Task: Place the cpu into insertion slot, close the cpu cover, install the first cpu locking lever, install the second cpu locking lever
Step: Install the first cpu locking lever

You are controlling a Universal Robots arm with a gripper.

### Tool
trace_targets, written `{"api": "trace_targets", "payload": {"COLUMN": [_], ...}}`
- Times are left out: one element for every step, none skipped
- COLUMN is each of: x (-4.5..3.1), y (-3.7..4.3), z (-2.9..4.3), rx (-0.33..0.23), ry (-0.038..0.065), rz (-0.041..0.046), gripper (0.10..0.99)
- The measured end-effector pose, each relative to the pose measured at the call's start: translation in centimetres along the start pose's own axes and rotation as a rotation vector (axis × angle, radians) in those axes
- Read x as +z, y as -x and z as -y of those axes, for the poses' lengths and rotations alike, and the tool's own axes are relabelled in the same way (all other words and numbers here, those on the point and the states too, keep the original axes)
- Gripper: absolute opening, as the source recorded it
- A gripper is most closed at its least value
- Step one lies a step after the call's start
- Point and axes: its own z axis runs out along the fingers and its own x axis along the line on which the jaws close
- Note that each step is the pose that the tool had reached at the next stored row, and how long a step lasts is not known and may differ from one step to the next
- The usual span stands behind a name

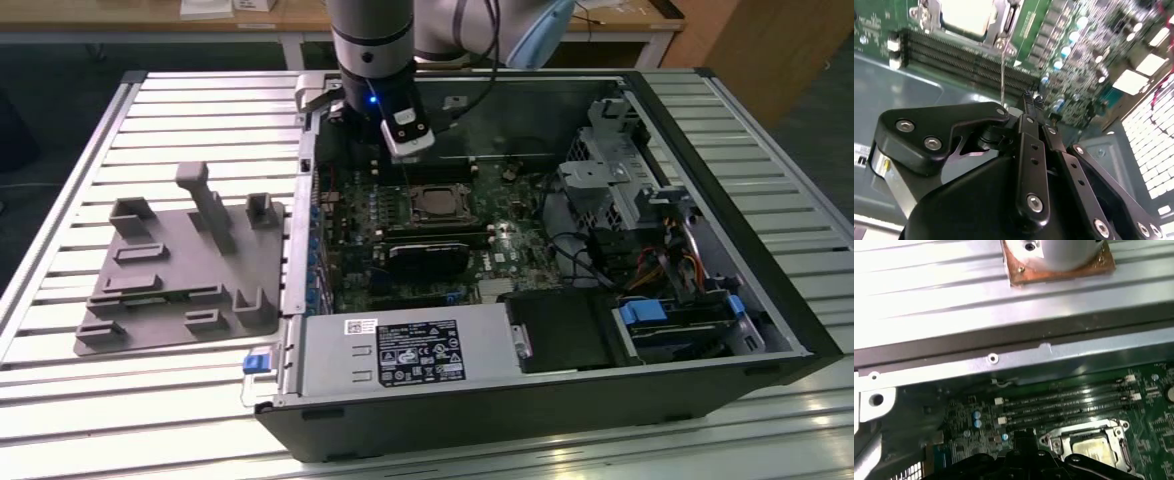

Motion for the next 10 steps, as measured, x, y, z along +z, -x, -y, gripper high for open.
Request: {"api": "trace_targets", "payload": {"x": [0.00,0.00,0.01,0.01,0.02,0.03,0.03,0.04,0.06,0.07], "y": [0.00,0.00,0.03,0.12,0.25,0.40,0.57,0.74,0.92,1.13], "z": [0.00,0.00,-0.01,-0.03,-0.05,-0.07,-0.10,-0.14,-0.17,-0.21], "rx": [0.000,-0.001,-0.001,-0.001,-0.001,-0.001,-0.001,-0.001,-0.001,-0.001], "ry": [0.007,0.009,0.010,0.010,0.010,0.010,0.010,0.010,0.010,0.010], "rz": [-0.0013,-0.0019,-0.0020,-0.0020,-0.0020,-0.0021,-0.0020,-0.0020,-0.0020,-0.0019], "gripper": [0.102,0.102,0.102,0.102,0.102,0.102,0.102,0.102,0.102,0.102]}}
